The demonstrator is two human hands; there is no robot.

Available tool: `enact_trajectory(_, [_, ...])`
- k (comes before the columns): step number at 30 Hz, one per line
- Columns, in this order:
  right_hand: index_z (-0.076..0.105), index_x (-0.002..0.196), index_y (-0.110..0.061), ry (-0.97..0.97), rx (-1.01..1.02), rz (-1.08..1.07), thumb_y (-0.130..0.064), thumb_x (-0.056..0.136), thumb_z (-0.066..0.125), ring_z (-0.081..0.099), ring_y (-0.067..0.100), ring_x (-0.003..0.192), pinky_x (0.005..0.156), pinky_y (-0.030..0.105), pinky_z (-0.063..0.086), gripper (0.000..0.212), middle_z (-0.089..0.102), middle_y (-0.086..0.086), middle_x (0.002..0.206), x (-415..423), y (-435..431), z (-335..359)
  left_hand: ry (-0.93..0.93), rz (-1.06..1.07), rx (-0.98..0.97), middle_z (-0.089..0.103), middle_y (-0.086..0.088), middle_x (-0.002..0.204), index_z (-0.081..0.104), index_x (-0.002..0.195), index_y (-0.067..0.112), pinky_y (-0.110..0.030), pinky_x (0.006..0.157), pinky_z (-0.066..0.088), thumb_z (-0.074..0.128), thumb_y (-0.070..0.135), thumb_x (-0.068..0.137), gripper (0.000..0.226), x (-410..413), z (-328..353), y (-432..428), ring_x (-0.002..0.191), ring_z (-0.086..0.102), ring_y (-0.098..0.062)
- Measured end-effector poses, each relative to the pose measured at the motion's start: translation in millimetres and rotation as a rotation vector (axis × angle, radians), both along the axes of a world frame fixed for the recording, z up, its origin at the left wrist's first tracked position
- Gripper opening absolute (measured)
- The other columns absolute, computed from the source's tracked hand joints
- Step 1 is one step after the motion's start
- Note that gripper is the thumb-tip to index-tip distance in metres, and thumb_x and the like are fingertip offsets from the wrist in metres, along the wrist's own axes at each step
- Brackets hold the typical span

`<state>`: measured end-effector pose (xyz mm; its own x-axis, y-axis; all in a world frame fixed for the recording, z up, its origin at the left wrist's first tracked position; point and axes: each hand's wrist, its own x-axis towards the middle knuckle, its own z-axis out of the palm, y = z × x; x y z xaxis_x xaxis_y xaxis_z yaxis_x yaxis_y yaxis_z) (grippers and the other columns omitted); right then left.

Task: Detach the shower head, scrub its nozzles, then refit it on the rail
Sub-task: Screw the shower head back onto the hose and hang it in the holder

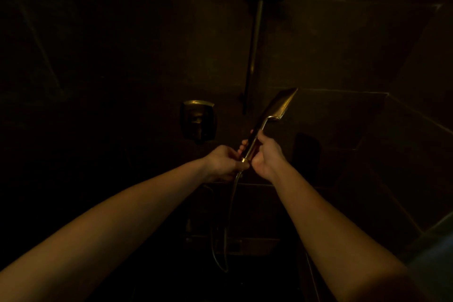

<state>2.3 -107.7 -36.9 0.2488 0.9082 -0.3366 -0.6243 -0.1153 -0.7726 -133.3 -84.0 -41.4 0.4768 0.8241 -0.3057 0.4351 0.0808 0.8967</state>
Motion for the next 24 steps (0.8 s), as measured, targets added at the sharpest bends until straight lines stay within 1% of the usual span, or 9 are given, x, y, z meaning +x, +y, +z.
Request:
enact_trajectory(5, [0.053, 0.132, -0.010, -0.063, 0.047, 0.081, -0.026, 0.097, 0.056, 0.062, 0.027, 0.090, 0.082, 0.042, 0.056, 0.039, 0.061, 0.015, 0.098, 23.1, -14.3, 20.6, 0.047, 0.107, 0.214, 0.069, -0.002, 0.091, 0.062, 0.104, 0.012, -0.029, 0.068, 0.056, 0.081, 0.025, 0.078, 0.034, 25.9, 3.8, -16.6, 0.078, 0.067, -0.011])
enact_trajectory(7, [0.048, 0.139, -0.011, -0.109, 0.066, 0.128, -0.022, 0.092, 0.064, 0.064, 0.029, 0.092, 0.082, 0.044, 0.057, 0.051, 0.063, 0.016, 0.099, 35.3, -17.8, 29.2, 0.033, 0.142, 0.248, 0.071, -0.003, 0.091, 0.063, 0.103, 0.011, -0.033, 0.072, 0.059, 0.080, 0.027, 0.078, 0.034, 34.7, 7.1, -20.9, 0.079, 0.070, -0.014])
enact_trajectory(10, [0.037, 0.145, -0.016, -0.221, 0.089, 0.149, -0.018, 0.080, 0.077, 0.067, 0.031, 0.101, 0.095, 0.050, 0.052, 0.077, 0.068, 0.018, 0.108, 52.6, -22.4, 41.2, 0.029, 0.127, 0.255, 0.072, -0.007, 0.094, 0.064, 0.105, 0.012, -0.037, 0.072, 0.059, 0.077, 0.028, 0.081, 0.032, 45.8, 19.4, -28.9, 0.083, 0.073, -0.019])
enact_trajectory(13, [0.045, 0.142, -0.014, -0.388, 0.118, 0.141, -0.028, 0.055, 0.090, 0.064, 0.028, 0.111, 0.101, 0.054, 0.047, 0.099, 0.065, 0.014, 0.123, 56.6, -22.6, 53.1, 0.010, 0.094, 0.251, 0.074, -0.011, 0.096, 0.065, 0.106, 0.011, -0.043, 0.082, 0.059, 0.075, 0.027, 0.083, 0.029, 54.6, 29.0, -29.9, 0.085, 0.074, -0.024])
enact_trajectory(14, [0.050, 0.138, -0.013, -0.454, 0.131, 0.139, -0.030, 0.053, 0.091, 0.064, 0.026, 0.111, 0.099, 0.053, 0.048, 0.096, 0.065, 0.012, 0.124, 55.6, -21.3, 55.8, 0.003, 0.088, 0.246, 0.074, -0.011, 0.096, 0.066, 0.107, 0.011, -0.046, 0.084, 0.059, 0.074, 0.026, 0.084, 0.029, 56.6, 30.8, -29.2, 0.085, 0.075, -0.024])
enact_trajectory(17, [0.065, 0.111, -0.015, -0.672, 0.178, 0.096, -0.021, 0.070, 0.086, 0.069, 0.018, 0.092, 0.084, 0.040, 0.058, 0.047, 0.070, 0.005, 0.104, 50.5, -19.7, 68.4, -0.047, 0.079, 0.245, 0.074, -0.016, 0.099, 0.067, 0.104, 0.012, -0.052, 0.087, 0.057, 0.071, 0.020, 0.087, 0.019, 58.9, 36.2, -25.3, 0.091, 0.073, -0.031])
enact_trajectory(19, [0.066, 0.092, -0.022, -0.794, 0.231, 0.091, -0.020, 0.075, 0.082, 0.069, 0.014, 0.084, 0.073, 0.030, 0.058, 0.024, 0.071, 0.003, 0.096, 47.0, -19.1, 77.5, -0.106, 0.057, 0.215, 0.071, -0.016, 0.100, 0.062, 0.105, 0.013, -0.053, 0.089, 0.056, 0.066, 0.016, 0.091, 0.014, 57.6, 42.5, -22.4, 0.097, 0.072, -0.032])
enact_trajectory(21, [0.065, 0.094, -0.022, -0.874, 0.260, 0.086, -0.021, 0.076, 0.081, 0.067, 0.010, 0.085, 0.072, 0.026, 0.057, 0.024, 0.070, 0.001, 0.097, 44.0, -16.2, 85.9, -0.167, 0.018, 0.148, 0.067, -0.013, 0.101, 0.058, 0.114, 0.009, -0.051, 0.091, 0.055, 0.061, 0.013, 0.095, 0.020, 53.4, 49.4, -16.3, 0.100, 0.070, -0.030])
enact_trajectory(24, [0.062, 0.122, -0.016, -0.935, 0.243, 0.059, -0.028, 0.074, 0.082, 0.066, 0.016, 0.099, 0.083, 0.038, 0.058, 0.053, 0.067, 0.000, 0.108, 39.9, -8.1, 98.1, -0.217, -0.078, 0.057, 0.066, -0.012, 0.105, 0.053, 0.122, 0.011, -0.046, 0.092, 0.055, 0.057, 0.009, 0.096, 0.026, 42.7, 62.4, -2.0, 0.100, 0.068, -0.026])
